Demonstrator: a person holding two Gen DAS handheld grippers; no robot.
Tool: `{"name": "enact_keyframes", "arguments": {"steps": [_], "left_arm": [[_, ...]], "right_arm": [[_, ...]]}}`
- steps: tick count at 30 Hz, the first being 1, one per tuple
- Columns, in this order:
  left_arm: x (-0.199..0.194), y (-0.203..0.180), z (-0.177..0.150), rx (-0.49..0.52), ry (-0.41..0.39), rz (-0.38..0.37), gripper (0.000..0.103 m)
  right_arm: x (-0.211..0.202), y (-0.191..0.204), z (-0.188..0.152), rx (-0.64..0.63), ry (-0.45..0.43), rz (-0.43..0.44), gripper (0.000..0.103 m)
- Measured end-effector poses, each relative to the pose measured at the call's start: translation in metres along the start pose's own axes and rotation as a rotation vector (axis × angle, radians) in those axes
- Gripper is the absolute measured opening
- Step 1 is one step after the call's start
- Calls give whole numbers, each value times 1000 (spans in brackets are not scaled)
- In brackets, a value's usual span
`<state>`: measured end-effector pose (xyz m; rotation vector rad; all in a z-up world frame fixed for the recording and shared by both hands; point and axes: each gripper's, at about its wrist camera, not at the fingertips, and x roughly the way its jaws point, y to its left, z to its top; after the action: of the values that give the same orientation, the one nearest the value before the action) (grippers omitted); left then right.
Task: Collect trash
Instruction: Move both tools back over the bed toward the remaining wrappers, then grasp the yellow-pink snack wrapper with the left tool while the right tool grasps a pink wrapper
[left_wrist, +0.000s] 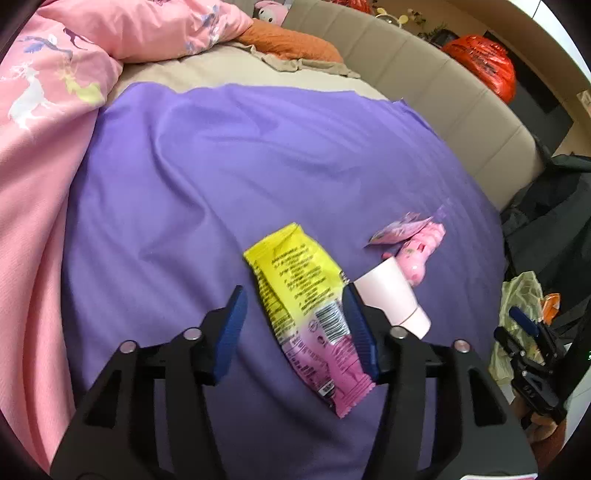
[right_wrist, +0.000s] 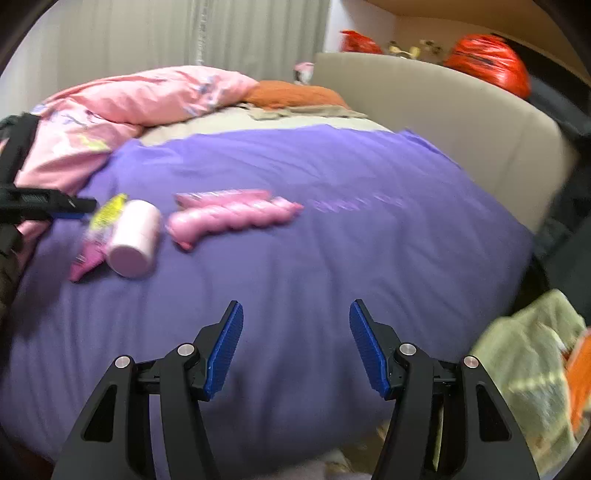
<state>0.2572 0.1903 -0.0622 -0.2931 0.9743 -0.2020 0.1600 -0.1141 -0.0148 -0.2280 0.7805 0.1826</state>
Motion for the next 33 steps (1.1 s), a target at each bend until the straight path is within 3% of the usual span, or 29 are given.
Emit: {"name": "enact_keyframes", "arguments": {"steps": [4, 8, 12, 14, 19, 22, 28, 33], "left_arm": [[3, -8, 5, 30, -15, -45, 53], [7, -15, 5, 83, -12, -55, 53], [11, -9, 6, 82, 8, -56, 53], [11, -3, 8, 62, 10, -64, 53], [10, 8, 12, 24, 5, -79, 53], [10, 12, 13, 4, 4, -94, 53], [7, 8, 12, 18, 0, -111, 53], [11, 5, 12, 27, 10, -112, 53]], "right_arm": [[19, 16, 31, -26, -14, 72, 57], [50, 21, 69, 43, 8, 144, 57], [94, 30, 99, 97, 67, 184, 57], [118, 37, 108, 103, 126, 164, 56], [152, 52, 115, 117, 184, 200, 56], [159, 65, 114, 53, 190, 177, 56], [147, 72, 101, -115, 191, 135, 56], [131, 52, 90, -126, 202, 112, 55]]}}
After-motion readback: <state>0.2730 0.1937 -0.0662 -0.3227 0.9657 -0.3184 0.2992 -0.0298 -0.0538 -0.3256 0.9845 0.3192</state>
